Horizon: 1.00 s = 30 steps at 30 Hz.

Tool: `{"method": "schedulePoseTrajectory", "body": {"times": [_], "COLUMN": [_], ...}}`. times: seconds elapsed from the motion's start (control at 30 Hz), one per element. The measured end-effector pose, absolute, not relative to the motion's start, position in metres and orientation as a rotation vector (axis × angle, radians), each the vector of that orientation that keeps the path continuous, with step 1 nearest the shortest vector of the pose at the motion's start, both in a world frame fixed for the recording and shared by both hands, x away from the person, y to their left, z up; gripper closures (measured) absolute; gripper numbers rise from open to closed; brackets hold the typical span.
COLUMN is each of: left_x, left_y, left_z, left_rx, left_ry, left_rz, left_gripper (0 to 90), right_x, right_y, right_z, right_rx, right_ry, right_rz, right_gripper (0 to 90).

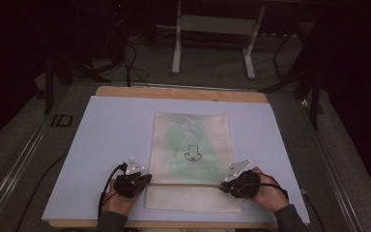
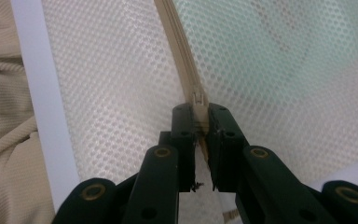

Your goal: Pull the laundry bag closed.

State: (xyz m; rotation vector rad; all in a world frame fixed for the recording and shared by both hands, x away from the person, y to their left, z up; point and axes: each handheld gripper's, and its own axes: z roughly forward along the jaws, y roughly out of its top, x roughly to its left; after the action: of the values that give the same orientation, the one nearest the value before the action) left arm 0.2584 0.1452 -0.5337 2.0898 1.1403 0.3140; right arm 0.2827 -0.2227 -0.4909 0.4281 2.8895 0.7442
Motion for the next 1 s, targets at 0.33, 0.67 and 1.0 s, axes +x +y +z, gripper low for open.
{"method": "schedulePoseTrajectory", "body": {"times": [0.33,0.67,1.0], "left_x": [0.258,0.258,0.258], "left_y": [0.145,0.145,0.145], "left_z": [-0.534,-0.534,-0.534], "left_rx": [2.09,2.091,2.09], "left_ry": [1.14,1.14,1.14], "left_rz": [0.314,0.317,0.318], "left_gripper": [89.4,89.4,89.4], "right_x": [0.282,0.281,0.281], "right_y": [-0.234,-0.244,-0.251], "right_z": [-0.49,-0.49,-0.491], "right_rx": [0.467,0.491,0.514], "right_ry": [2.879,2.873,2.872], "right_rz": [0.747,0.746,0.752], "right_gripper": [82.3,82.3,82.3]}}
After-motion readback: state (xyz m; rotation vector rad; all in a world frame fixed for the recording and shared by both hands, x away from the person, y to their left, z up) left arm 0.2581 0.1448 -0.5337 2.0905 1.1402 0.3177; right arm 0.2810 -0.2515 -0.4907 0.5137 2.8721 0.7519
